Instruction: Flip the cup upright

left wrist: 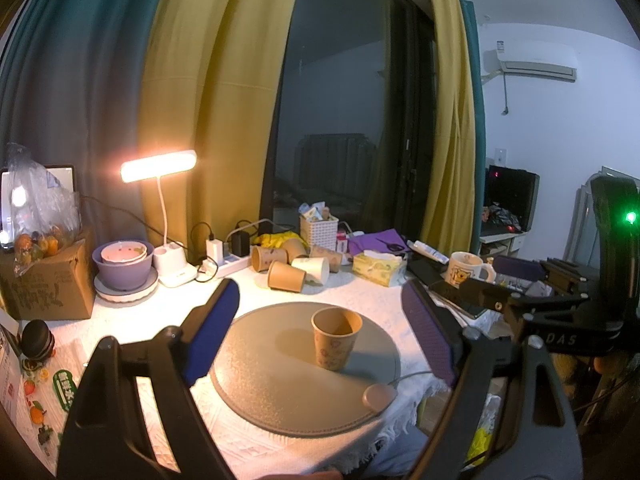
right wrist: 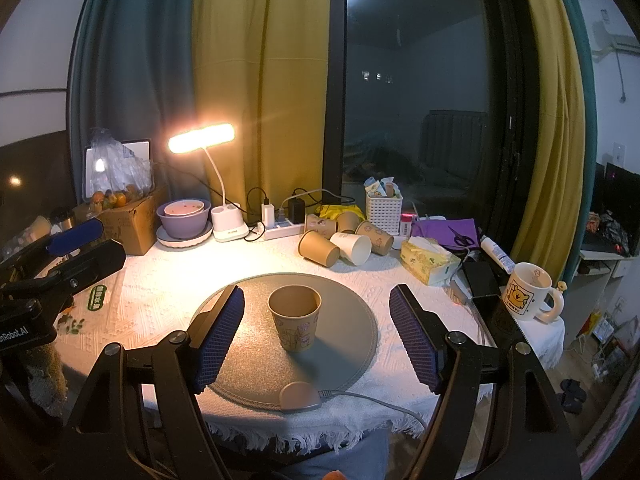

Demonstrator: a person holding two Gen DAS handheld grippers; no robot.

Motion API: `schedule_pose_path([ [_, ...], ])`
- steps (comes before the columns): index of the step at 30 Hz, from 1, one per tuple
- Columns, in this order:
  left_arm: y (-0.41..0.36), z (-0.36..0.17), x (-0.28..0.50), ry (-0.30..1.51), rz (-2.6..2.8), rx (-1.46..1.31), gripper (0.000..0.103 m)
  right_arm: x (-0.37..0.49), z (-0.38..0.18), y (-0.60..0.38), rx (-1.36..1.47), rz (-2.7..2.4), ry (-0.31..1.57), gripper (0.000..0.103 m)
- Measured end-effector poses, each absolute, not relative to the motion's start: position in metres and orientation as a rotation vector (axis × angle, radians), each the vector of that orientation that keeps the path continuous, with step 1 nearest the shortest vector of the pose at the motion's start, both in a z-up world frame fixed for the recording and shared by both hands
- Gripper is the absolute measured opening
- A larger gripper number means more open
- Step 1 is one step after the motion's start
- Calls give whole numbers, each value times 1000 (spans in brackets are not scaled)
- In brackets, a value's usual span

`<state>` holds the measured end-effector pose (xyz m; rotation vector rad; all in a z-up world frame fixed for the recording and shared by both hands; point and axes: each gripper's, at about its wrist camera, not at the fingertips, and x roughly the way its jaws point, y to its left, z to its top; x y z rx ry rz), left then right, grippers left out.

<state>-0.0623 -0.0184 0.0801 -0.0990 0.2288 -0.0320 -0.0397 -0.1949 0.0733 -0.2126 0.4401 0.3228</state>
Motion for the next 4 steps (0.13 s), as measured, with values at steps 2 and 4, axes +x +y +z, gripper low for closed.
schedule_pose_path([
  [2, -18, 81, -62, 226, -34, -100, 84, -41, 73, -195, -211, 323, 440, 78],
  [4, -21, 80, -63, 218, -49, -100, 84, -40, 73, -195, -213, 324, 442, 78],
])
